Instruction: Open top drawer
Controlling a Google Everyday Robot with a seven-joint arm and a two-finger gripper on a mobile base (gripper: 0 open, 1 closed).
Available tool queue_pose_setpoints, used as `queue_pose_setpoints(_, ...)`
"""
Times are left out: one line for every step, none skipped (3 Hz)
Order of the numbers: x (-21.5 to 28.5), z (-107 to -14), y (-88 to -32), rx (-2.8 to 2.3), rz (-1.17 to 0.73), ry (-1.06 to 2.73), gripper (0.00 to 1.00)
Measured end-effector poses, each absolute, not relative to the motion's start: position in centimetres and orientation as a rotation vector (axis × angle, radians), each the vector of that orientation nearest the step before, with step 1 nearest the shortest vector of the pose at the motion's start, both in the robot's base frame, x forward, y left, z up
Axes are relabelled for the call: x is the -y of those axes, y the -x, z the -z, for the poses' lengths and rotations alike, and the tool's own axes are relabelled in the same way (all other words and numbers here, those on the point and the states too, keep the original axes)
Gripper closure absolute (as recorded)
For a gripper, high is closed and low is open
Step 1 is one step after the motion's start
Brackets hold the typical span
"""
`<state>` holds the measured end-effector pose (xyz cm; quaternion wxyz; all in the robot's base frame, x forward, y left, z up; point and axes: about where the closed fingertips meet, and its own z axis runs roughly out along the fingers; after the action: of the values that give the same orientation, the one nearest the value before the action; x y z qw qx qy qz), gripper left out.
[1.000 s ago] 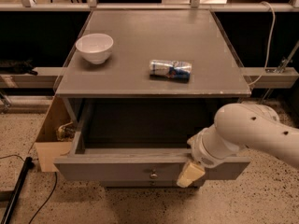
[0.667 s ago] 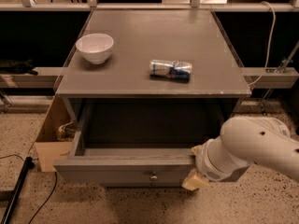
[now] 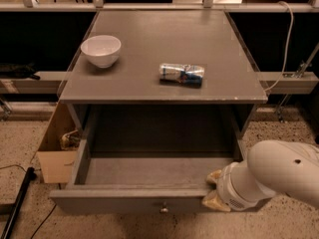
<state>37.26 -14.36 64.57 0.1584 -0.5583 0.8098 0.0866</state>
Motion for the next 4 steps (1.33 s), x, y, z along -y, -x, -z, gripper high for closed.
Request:
queue_pose_setpoints(14.2, -64.8, -37.4, -2.316, -0.248, 1.596, 1.00)
queue_pose_setpoints(14.3, -64.5, -35.8, -2.322, -0.259, 1.584, 0.97)
queue_pose_setpoints(14.3, -64.6, -35.8, -2.322, -0.259, 1.584, 0.73)
queue_pose_setpoints(14.3, -64.6, -35.8, -2.322, -0.259, 1.584, 0.49)
